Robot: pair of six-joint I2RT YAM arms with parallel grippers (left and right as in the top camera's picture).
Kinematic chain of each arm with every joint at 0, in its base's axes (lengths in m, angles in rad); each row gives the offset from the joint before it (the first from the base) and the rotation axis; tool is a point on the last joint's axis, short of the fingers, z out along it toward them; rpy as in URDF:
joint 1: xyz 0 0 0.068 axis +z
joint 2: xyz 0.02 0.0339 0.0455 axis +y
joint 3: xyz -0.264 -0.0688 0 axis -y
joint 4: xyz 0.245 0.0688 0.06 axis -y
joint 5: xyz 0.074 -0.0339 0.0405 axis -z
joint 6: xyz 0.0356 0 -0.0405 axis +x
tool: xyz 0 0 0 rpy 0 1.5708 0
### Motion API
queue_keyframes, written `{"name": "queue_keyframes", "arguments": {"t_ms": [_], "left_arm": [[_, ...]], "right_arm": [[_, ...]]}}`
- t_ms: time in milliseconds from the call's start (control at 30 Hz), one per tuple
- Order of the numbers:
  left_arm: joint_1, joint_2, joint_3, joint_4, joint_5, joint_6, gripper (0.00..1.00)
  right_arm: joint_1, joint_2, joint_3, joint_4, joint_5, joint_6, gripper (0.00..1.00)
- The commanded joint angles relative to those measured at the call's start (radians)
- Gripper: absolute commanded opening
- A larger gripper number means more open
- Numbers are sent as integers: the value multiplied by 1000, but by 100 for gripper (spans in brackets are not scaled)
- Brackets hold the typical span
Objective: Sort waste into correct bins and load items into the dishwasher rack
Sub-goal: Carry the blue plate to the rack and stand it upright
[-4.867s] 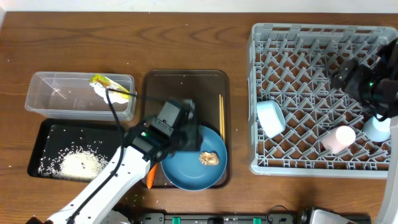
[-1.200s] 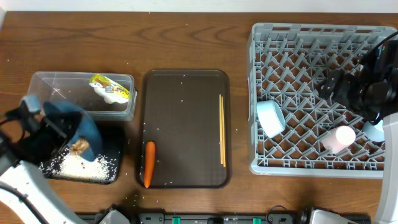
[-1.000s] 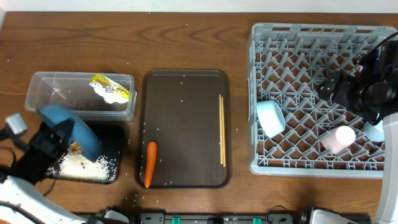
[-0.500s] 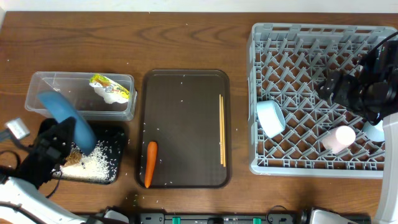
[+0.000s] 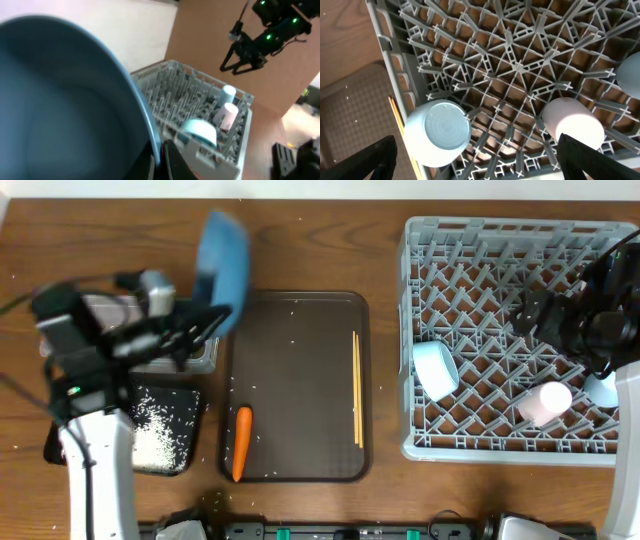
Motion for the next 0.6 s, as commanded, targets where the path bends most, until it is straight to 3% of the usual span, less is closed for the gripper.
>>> {"name": "queue_keyframes", "arguments": {"t_ms": [0, 167, 300, 467, 567], "left_arm": [[-157, 43, 17, 273, -234, -438, 6], [-355, 221, 18, 874, -406, -841, 6], [-488, 419, 19, 1236, -646, -1215, 6], [-609, 632, 64, 1475, -800, -1469, 6], [-678, 724, 121, 1517, -813, -1507, 6]], "right_arm": [[5, -1, 0, 2, -3, 25, 95], [-8, -1, 0, 6, -2, 66, 94], [-48, -1, 0, 30, -3, 131, 95], [-84, -1, 0, 25, -6, 140, 95], [-100, -1, 0, 25, -6, 140, 95]]}}
